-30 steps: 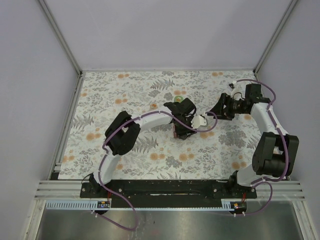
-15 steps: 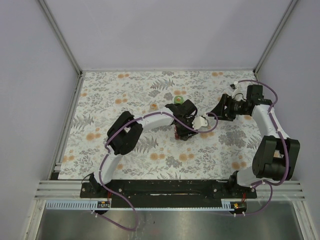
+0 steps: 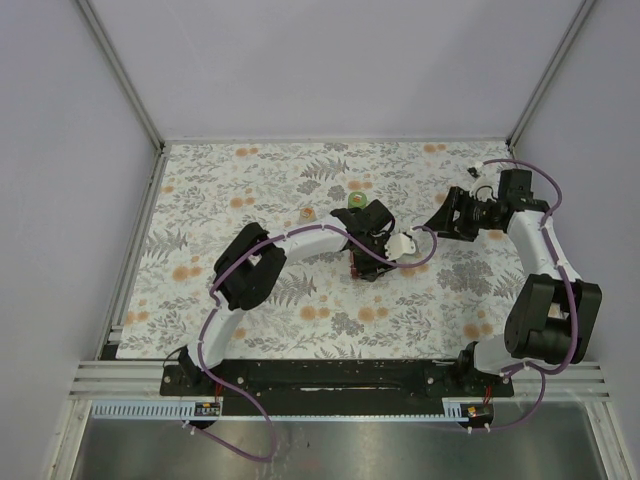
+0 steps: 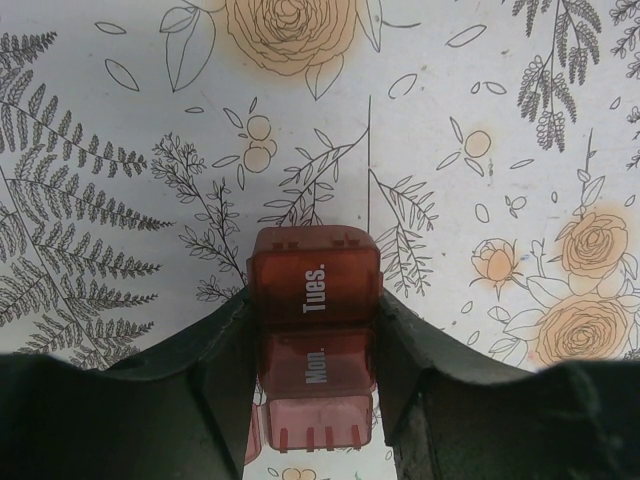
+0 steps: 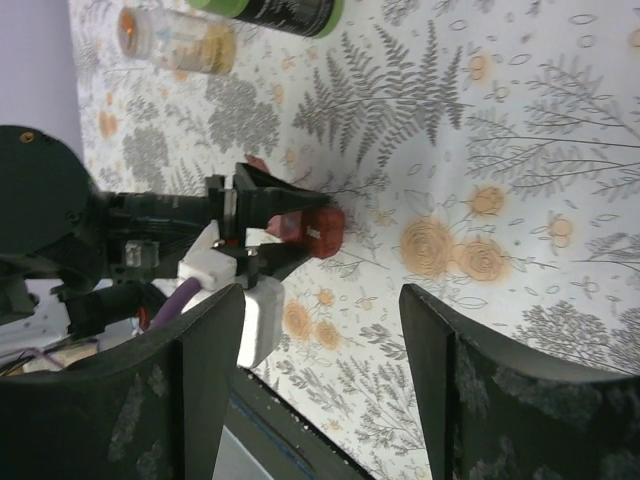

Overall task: Sort the pills into containers
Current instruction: Place the pill container at the center of the board.

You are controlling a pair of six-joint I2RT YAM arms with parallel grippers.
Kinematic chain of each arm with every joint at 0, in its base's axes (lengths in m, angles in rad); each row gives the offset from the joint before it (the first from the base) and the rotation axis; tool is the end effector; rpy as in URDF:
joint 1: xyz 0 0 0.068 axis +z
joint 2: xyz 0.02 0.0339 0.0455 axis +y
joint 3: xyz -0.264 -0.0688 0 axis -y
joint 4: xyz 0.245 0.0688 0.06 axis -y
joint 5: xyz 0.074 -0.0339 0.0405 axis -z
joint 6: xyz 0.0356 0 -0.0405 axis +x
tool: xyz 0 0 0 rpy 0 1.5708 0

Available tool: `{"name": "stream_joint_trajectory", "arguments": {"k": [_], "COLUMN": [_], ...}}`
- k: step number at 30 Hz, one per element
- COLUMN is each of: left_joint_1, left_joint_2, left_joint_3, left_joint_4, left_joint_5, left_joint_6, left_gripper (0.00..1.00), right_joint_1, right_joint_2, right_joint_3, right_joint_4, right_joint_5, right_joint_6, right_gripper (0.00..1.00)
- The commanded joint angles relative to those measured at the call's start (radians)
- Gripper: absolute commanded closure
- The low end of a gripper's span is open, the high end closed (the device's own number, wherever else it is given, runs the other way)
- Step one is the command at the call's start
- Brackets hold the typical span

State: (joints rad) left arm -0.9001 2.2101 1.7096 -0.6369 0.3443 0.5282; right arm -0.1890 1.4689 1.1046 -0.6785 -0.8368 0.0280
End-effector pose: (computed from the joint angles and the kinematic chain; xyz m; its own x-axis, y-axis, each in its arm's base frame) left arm 0.2805 -0.3728 0.1629 -0.0712 0.8530 -0.5171 0.9973 0.0511 -0.0529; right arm 0.2925 -0.0290 0.2604 -0.8549 0.1826 -0.4856 -0.2177 0.7234 0.6552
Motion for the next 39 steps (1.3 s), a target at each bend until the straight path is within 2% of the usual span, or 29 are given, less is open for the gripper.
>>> {"name": "stream_joint_trajectory", "arguments": {"k": [1,5,15,26,30,35,37,39], "left_joint_1": [-0.010,-0.010,-0.011,-0.013,-0.013,-0.008,-0.007,0.001], "left_joint_2": [0.011,0.003,-0.006,-0.018,-0.068,-0.159,-0.202,-0.248], "left_joint_3": [-0.036,-0.051,-0.065,-0.062,-0.054,-0.047,-0.050,-0.053], "left_joint_4": [0.009,0.014,0.020,0.022,0.020,0.034,0.046,0.060], "left_joint_5": [0.032,0.032,0.013,0.012,0.012,0.004,0.005,0.016], "left_joint_6": [0.013,0.013,0.024,0.021,0.013,-0.010,-0.025,-0.046], "left_gripper": [0.71,0.70,0.46,0.40,0.30,0.06,0.01,0.01], "right_joint_1": [-0.015,-0.023,-0.027,-0.027,-0.027,-0.027,-0.027,-0.027], "right_joint_2": [-0.050,-0.064,-0.062,-0.061,-0.062,-0.079,-0.091,-0.107], "right_joint_3": [0.023,0.028,0.037,0.032,0.023,0.005,-0.002,-0.011], "right_joint_4": [0.036,0.039,0.039,0.039,0.039,0.051,0.053,0.060], "right_joint_5": [0.131,0.168,0.182,0.169,0.183,0.238,0.264,0.271], "right_joint_6": [-0.005,-0.022,-0.048,-0.049,-0.057,-0.062,-0.065,-0.071], "right_gripper": [0.27,0.27,0.27,0.28,0.27,0.23,0.12,0.09]}}
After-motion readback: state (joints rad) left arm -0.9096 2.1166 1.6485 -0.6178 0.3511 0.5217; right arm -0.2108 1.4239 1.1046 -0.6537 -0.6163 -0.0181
